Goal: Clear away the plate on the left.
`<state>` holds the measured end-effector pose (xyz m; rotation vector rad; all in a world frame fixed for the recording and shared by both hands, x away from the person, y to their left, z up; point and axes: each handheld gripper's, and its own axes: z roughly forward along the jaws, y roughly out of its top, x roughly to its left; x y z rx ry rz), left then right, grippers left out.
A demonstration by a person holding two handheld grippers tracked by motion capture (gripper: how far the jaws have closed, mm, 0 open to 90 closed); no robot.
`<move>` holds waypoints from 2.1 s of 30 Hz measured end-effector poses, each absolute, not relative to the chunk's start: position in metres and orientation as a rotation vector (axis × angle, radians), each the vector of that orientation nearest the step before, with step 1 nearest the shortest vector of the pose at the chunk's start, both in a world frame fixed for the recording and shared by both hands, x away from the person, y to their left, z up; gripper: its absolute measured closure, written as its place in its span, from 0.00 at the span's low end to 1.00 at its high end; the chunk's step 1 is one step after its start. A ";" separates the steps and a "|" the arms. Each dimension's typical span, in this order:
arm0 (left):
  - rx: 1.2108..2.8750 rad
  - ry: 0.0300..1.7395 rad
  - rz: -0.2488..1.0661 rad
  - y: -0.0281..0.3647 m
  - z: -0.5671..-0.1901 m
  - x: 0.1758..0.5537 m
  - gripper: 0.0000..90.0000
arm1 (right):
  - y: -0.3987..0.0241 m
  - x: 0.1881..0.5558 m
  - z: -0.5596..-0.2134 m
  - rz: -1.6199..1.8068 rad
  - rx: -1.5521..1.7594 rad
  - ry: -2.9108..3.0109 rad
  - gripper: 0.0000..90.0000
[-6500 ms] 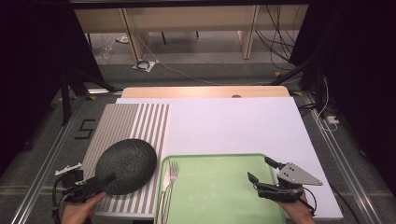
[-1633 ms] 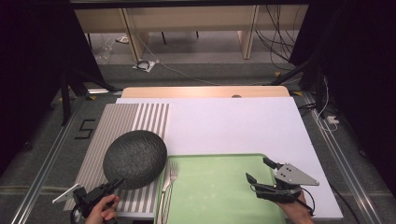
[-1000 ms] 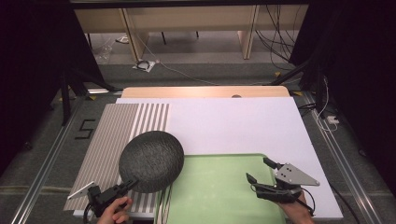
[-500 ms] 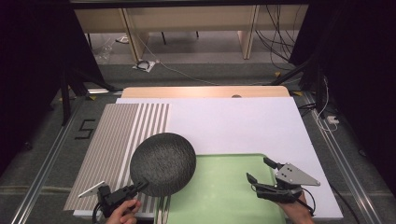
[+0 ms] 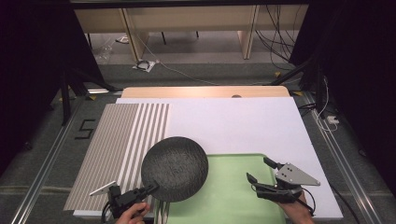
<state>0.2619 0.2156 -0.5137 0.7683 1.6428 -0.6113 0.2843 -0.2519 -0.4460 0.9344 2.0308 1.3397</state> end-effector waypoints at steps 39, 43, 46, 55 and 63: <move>1.005 1.617 -0.713 0.157 -0.521 0.264 0.94 | -0.253 0.284 -0.446 1.336 0.933 2.030 0.24; 1.029 1.620 -0.721 0.153 -0.522 0.264 0.93 | -0.253 0.284 -0.446 1.337 0.932 2.030 0.24; 1.034 1.615 -0.727 0.149 -0.522 0.265 0.93 | -0.253 0.284 -0.446 1.338 0.932 2.030 0.24; 1.068 1.611 -0.734 0.141 -0.524 0.267 0.93 | -0.253 0.284 -0.446 1.340 0.934 2.027 0.24; 1.084 1.625 -0.746 0.136 -0.527 0.270 0.93 | -0.253 0.284 -0.445 1.341 0.934 2.029 0.24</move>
